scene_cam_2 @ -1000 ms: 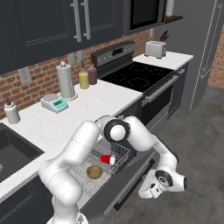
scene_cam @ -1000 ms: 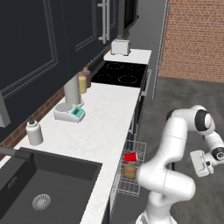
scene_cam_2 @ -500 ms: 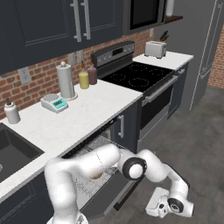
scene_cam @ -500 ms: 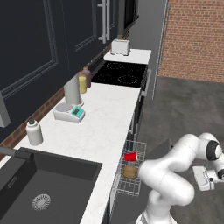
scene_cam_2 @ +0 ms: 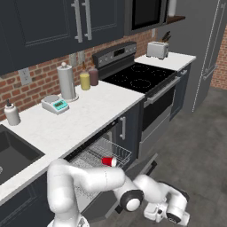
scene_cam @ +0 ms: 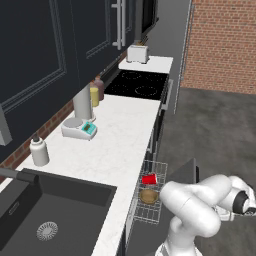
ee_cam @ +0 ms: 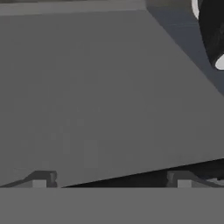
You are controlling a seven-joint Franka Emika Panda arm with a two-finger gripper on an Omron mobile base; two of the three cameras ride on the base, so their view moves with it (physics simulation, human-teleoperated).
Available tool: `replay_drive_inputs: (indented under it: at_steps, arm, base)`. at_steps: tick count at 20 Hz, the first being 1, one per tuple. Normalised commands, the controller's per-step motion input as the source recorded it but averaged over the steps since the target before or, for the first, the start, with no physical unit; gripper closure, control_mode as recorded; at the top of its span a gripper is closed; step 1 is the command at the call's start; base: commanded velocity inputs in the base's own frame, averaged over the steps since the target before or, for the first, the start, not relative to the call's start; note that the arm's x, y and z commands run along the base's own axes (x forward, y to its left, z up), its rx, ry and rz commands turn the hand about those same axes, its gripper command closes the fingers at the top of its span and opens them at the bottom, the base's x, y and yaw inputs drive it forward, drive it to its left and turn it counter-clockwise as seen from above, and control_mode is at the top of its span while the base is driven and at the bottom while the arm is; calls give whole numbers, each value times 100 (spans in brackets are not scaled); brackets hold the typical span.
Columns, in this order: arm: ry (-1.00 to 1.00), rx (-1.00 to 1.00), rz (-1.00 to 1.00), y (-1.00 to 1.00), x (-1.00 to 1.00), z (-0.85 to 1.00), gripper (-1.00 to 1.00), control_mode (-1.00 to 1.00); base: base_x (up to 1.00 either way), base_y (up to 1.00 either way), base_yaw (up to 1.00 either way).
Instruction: Pick up the cup and bowl from the counter, place them in the dishwasher, and close the dishwasher door.
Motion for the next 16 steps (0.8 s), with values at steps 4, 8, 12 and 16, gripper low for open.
replay_drive_inputs:
  at_steps: [4,8,12,16]
  arm:
    - [-10,17,-1,44,50,-24,-100,-100]
    - [-9,13,-4,58,49,-15,-100,-100]
    - [-7,10,-7,66,45,-6,-100,-100]
    - [-8,9,-7,60,34,0,-100,-100]
  base:
    - [0,0,0]
    - [0,0,0]
    - [0,0,0]
    - [0,0,0]
